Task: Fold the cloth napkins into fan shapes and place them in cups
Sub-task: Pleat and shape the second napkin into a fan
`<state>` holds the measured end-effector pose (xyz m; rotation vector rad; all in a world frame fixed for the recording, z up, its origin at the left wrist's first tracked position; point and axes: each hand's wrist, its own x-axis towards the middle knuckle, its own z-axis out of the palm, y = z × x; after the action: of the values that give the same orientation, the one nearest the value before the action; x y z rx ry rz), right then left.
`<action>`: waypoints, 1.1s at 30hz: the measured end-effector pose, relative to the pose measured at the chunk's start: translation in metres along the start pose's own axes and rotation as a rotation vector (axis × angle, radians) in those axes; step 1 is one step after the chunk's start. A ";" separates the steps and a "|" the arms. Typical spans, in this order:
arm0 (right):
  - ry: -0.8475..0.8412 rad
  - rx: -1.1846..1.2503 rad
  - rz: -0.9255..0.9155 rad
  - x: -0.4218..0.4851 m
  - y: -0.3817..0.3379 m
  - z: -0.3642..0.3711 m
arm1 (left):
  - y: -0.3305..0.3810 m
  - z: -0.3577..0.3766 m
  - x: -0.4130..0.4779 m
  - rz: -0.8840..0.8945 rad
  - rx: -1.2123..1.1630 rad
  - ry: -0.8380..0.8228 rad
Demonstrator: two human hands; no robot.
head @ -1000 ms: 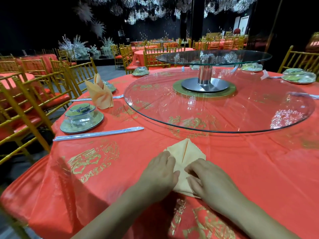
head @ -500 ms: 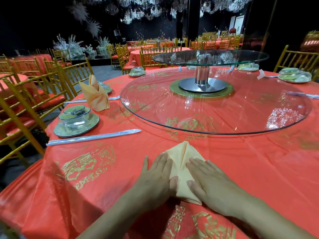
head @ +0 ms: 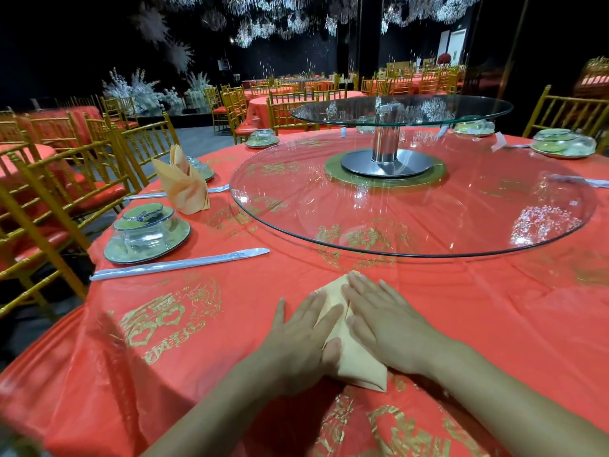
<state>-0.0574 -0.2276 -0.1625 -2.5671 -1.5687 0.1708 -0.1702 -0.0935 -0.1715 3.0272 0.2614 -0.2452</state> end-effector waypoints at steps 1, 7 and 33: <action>-0.017 0.006 -0.017 0.005 0.001 0.003 | 0.000 0.000 0.000 0.004 0.006 0.003; -0.098 0.044 0.036 0.018 0.004 0.009 | -0.002 0.003 0.000 0.032 -0.038 0.035; 0.366 0.097 0.030 -0.048 -0.035 0.011 | -0.007 -0.014 -0.024 -0.277 -0.975 0.157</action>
<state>-0.1119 -0.2534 -0.1657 -2.3784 -1.3517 -0.2045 -0.1926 -0.0886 -0.1539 2.0369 0.6016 0.0935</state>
